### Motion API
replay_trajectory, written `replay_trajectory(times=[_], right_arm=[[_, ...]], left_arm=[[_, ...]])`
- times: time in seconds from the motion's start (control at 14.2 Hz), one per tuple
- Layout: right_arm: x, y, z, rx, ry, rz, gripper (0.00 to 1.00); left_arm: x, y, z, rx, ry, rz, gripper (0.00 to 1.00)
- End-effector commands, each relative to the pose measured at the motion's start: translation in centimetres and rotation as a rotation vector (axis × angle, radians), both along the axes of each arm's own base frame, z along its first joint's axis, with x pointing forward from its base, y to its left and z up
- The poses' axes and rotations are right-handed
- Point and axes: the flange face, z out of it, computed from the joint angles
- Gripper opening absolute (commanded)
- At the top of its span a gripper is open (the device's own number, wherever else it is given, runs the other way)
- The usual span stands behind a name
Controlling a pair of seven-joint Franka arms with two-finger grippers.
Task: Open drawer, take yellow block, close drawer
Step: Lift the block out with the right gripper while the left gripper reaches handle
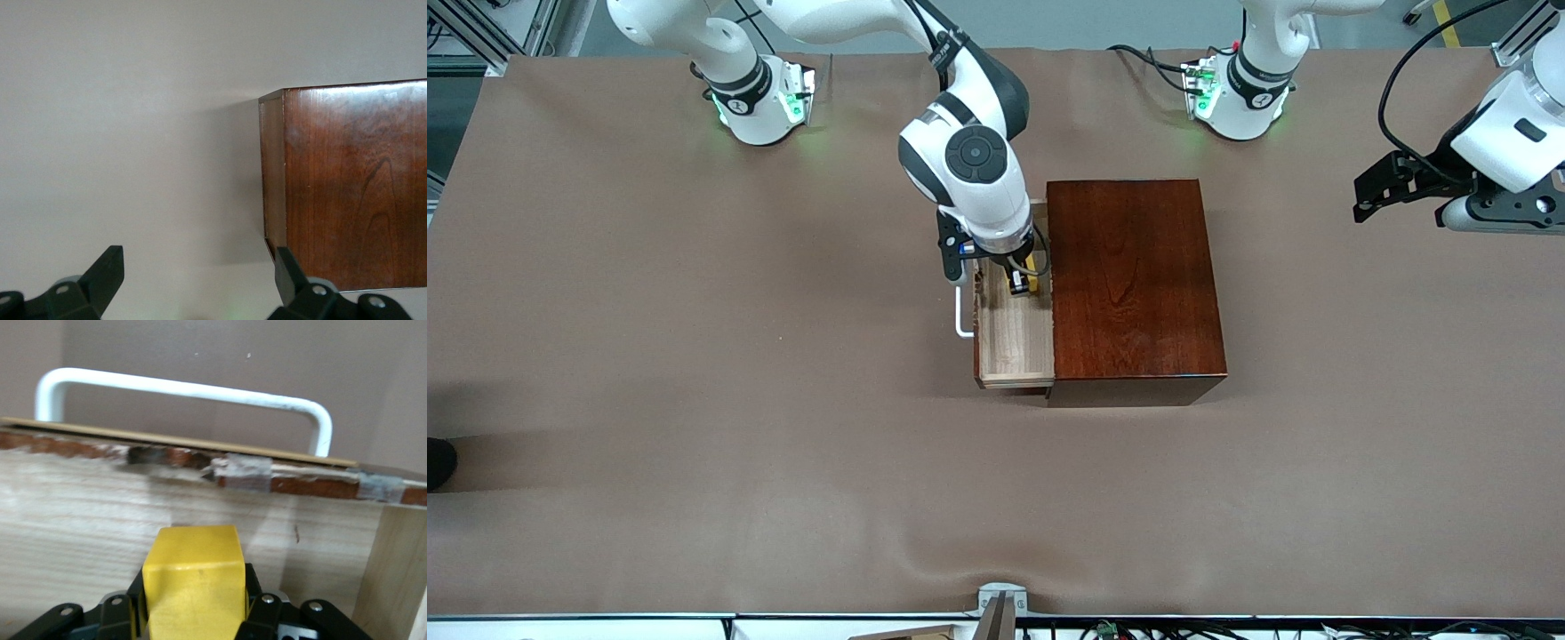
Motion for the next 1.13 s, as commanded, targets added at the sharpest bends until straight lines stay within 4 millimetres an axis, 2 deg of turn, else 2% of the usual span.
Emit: replay_trajectory(times=[0.0,0.14,0.28,0.42,0.49,0.78,0.92,1.06], right_arm=[[1.1,-0.5,1.5,0.005,-0.006,-0.013,0.0],[1.5,-0.8,2.4,-0.008,0.007,-0.011,0.0],[2.0,-1.5,3.0,-0.027,0.021,0.001,0.0],[2.9,-2.4,3.9,-0.029,0.021,0.017,0.0],[3.4,-2.8,4.9,-0.028,0.017,0.016,0.0],[5.5,-5.1,7.9,-0.019,0.019,0.048,0.0],[6.4,-6.7,9.5,-0.011,0.006,0.075,0.0],[7.3,-8.1,11.0,0.001,-0.019,0.092,0.0]], left_arm=[[-0.2,0.2,0.4,0.02,0.001,-0.019,1.0],[-0.3,-0.3,0.6,0.02,-0.003,-0.014,1.0],[-0.6,-1.8,0.5,0.021,0.004,-0.035,1.0],[-0.6,-2.0,0.5,0.012,0.004,-0.039,1.0],[-0.5,-2.5,0.3,0.008,0.009,-0.047,1.0],[-1.0,-6.5,-0.5,0.014,0.024,-0.061,1.0],[-1.4,-9.9,-1.2,0.016,0.029,-0.077,1.0],[-1.7,-13.2,-2.8,0.025,0.05,-0.049,1.0]])
